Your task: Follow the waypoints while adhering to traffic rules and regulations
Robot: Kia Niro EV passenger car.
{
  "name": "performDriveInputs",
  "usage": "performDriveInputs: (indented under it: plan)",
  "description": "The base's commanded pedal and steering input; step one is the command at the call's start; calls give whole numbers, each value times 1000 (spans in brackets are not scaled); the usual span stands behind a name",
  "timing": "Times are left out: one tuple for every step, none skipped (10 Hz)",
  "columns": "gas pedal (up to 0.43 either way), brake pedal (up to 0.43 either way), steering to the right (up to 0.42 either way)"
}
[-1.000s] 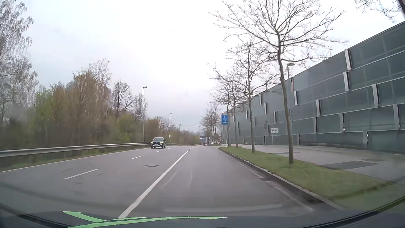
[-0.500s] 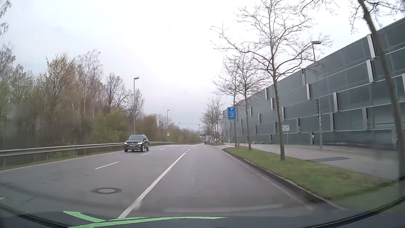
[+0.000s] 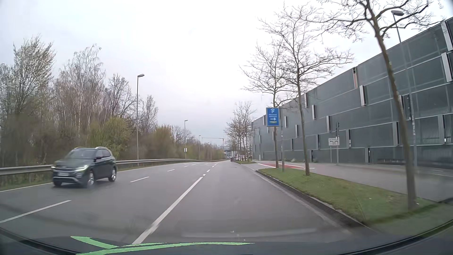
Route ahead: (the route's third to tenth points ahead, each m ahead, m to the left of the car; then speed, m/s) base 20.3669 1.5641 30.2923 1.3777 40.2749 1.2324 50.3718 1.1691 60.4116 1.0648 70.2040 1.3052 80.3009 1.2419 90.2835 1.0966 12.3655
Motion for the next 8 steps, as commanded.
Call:
performDriveInputs:
  plan:
    - [98,0,-2]
    - [98,0,-3]
    - [98,0,-2]
    - [110,0,-2]
    - [110,0,-2]
    - [110,0,-2]
    - [110,0,-1]
    - [110,0,-1]
